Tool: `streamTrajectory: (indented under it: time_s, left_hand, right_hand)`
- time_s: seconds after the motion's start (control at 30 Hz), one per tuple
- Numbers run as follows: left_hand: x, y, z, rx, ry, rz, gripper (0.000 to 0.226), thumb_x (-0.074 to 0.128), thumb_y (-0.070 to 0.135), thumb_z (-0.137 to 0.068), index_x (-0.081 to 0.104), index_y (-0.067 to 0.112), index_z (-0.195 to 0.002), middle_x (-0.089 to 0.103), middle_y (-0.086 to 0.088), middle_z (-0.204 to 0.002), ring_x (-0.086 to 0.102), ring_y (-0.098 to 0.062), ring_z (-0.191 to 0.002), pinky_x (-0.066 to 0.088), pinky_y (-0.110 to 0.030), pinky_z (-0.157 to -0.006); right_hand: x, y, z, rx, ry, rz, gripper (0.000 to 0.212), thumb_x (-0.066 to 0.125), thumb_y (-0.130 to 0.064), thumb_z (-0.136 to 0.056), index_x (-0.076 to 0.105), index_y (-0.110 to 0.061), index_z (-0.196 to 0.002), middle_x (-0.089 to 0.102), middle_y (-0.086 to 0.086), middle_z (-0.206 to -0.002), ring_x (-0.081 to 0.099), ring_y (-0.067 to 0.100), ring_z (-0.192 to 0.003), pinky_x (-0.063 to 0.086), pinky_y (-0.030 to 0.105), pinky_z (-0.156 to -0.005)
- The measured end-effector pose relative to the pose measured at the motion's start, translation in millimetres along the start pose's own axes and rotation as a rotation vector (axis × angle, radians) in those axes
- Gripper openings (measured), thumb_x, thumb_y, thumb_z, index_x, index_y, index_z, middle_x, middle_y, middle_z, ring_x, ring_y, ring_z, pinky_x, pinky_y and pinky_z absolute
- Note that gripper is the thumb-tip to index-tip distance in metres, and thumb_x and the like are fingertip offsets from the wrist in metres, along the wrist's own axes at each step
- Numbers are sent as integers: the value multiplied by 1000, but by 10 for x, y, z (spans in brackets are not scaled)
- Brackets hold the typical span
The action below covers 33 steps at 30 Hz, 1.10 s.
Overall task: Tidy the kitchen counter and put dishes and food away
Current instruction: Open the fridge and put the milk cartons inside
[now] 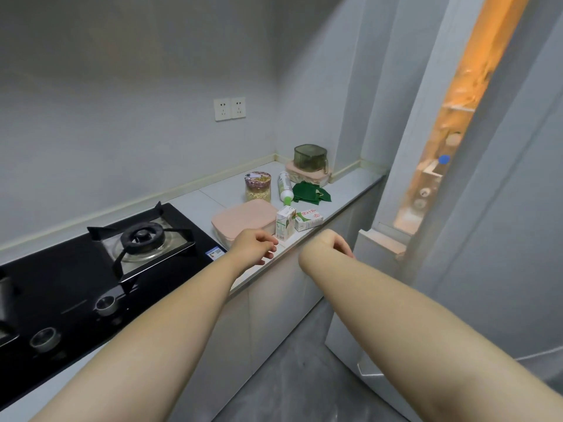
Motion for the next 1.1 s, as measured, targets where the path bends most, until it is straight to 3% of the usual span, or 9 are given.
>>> streamTrajectory:
  time_s: [0.1,0.23,0.37,0.53,0.63,0.7,0.87,1.0,1.1]
  left_hand:
    - [-182,-97,-118,-16,39,-17,17,51,1,-91,66,9,-92,64,-5,-85,61,-13,-71,49,-25,-64]
    - [-336,-156,-390,-26,58,-36,20,49,2,-90,67,11,-89,65,-5,-85,61,-12,-70,49,-24,-62]
    - [-314,-200,-814,-43,40,-57,25,47,2,-91,66,16,-80,66,-2,-82,60,-11,-68,49,-24,-61]
    - [-141,-130,-1422,-26,-26,-66,22,47,1,-91,65,13,-88,63,-1,-77,56,-13,-68,46,-24,-62]
    - [-17,-138,-1803,-20,-68,-119,21,49,1,-90,68,9,-95,64,-9,-83,55,-16,-69,44,-23,-58]
    - [56,-141,-2022,24,-100,-195,23,49,3,-90,68,8,-101,66,-10,-94,58,-17,-77,45,-24,-64]
    - [161,-180,-2519,126,-107,-466,32,47,8,-90,63,15,-116,62,-6,-120,57,-22,-107,45,-27,-88]
    - [298,-174,-2855,155,-144,-778,41,48,25,-92,48,17,-132,56,-10,-126,49,-28,-116,45,-37,-91]
    - [482,-207,-3071,162,-200,-1028,48,47,48,-91,47,16,-127,56,-9,-123,43,-27,-119,41,-37,-86]
  right_hand:
    - [-365,-97,-64,-106,221,-144,27,51,-9,-85,68,-8,-106,71,10,-94,70,28,-69,57,35,-55]
    - [-593,-18,-299,-111,420,-384,29,51,-6,-85,61,-7,-111,64,10,-111,66,29,-87,56,35,-68]
    - [-619,31,-712,-78,413,-575,29,50,-6,-84,61,-10,-110,65,6,-105,65,27,-90,57,36,-77]
    - [-742,163,-1301,-34,420,-690,28,49,-4,-82,63,-12,-105,60,2,-92,61,23,-86,56,34,-80]
    - [-742,232,-1642,11,389,-773,35,50,-7,-83,54,-8,-118,60,7,-106,60,26,-98,54,38,-83]
    - [-702,270,-1851,34,370,-812,43,51,-11,-85,45,-8,-128,55,11,-120,55,28,-107,52,40,-87]
    - [-658,270,-2352,6,353,-859,55,53,-11,-85,36,-9,-137,44,12,-133,44,28,-121,46,37,-88]
    - [-747,222,-2689,-69,392,-791,59,57,-10,-82,34,-9,-137,39,12,-135,39,28,-124,42,37,-93]
    - [-866,162,-2961,-141,447,-752,60,56,-7,-80,34,-11,-136,38,11,-135,39,28,-123,40,38,-96]
Point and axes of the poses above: each hand's wrist, its own z-axis away from the middle knuckle, its own x-axis out of the palm, y = z × x, the point moved 7 cm from there along -z, towards the middle knuckle
